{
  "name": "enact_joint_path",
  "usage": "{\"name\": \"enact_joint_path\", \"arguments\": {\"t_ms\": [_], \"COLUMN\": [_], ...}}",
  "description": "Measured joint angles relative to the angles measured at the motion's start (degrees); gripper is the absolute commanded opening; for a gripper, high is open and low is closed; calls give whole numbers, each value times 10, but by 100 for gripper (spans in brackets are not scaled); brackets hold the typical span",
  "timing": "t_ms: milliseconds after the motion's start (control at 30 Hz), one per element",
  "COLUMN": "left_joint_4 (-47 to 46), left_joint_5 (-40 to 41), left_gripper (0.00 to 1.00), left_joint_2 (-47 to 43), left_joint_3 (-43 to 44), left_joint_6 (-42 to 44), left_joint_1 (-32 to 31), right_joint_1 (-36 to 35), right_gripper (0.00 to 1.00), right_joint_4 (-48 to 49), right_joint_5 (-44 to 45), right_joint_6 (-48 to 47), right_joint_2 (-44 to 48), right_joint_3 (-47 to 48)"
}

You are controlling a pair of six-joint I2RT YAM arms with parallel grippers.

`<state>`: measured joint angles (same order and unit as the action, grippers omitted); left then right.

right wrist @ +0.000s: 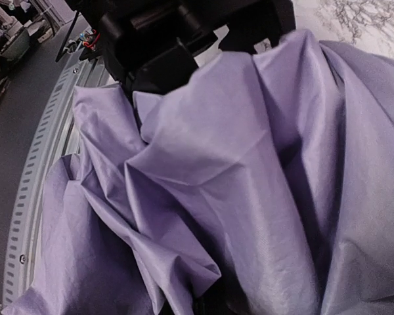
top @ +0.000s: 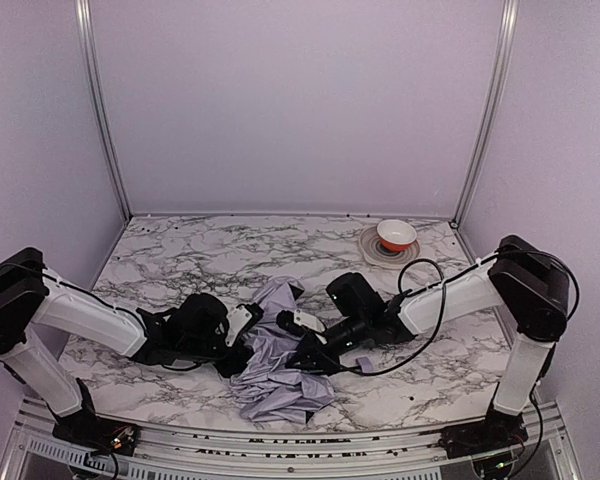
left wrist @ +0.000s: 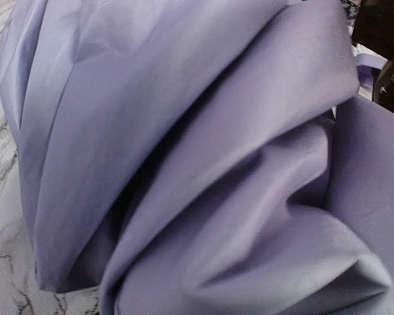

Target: Put away the umbrella

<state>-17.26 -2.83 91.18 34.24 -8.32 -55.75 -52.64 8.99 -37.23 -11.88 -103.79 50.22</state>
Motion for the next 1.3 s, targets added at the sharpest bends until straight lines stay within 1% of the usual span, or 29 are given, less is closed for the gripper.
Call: {"name": "enact_joint_path", "arguments": {"t_ms": [100, 167, 200, 233, 267, 367, 400, 467, 533, 600, 667, 733, 800, 867, 900, 933, 1033, 1067, 1100, 1133, 1300], "left_joint_4": [3, 4, 3, 4, 3, -1, -2, -8, -13, -10, 1, 13, 20, 24, 24, 22, 16, 14, 13, 12, 11], "left_joint_5": [27, 57, 80, 96, 111, 130, 126, 101, 75, 56, 52, 53, 65, 84, 98, 112, 148, 156, 164, 169, 157], "left_gripper": [70, 79, 90, 93, 93, 86, 84, 80, 80, 84, 87, 87, 85, 80, 75, 67, 37, 25, 11, 0, 0], "left_joint_2": [-35, -80, -116, -150, -188, -301, -332, -365, -363, -329, -274, -203, -137, -86, -65, -49, -17, -11, -4, 0, 0], "left_joint_3": [-20, -41, -56, -69, -81, -109, -113, -114, -112, -102, -84, -54, -18, 13, 28, 38, 54, 55, 56, 56, 56], "left_joint_6": [14, 23, 30, 38, 49, 80, 92, 114, 137, 166, 196, 232, 266, 290, 303, 314, 348, 352, 356, 355, 349], "left_joint_1": [3, 2, 0, -1, -1, -7, -12, -30, -58, -93, -122, -150, -170, -180, -182, -183, -181, -180, -179, -178, -162], "right_joint_1": [19, 27, 30, 32, 33, 34, 34, 35, 40, 46, 51, 54, 54, 54, 54, 54, 54, 54, 54, 54, 55], "right_gripper": [0, 0, 0, 0, 0, 0, 0, 0, 0, 0, 0, 0, 0, 0, 0, 0, 0, 0, 0, 0, 0], "right_joint_4": [0, 0, 0, 0, -2, -13, -18, -27, -33, -40, -46, -52, -59, -65, -66, -67, -68, -68, -69, -71, -85], "right_joint_5": [-65, -89, -97, -102, -105, -107, -107, -108, -112, -116, -118, -120, -122, -122, -122, -123, -126, -127, -128, -128, -133], "right_joint_6": [23, 35, 39, 43, 46, 57, 61, 71, 80, 90, 96, 102, 104, 104, 104, 104, 101, 100, 99, 97, 80], "right_joint_2": [-38, -57, -63, -66, -70, -82, -87, -97, -105, -112, -118, -122, -124, -124, -124, -124, -124, -124, -124, -124, -124], "right_joint_3": [21, 30, 35, 39, 44, 63, 71, 86, 97, 107, 116, 123, 128, 130, 130, 130, 130, 130, 130, 130, 134]}}
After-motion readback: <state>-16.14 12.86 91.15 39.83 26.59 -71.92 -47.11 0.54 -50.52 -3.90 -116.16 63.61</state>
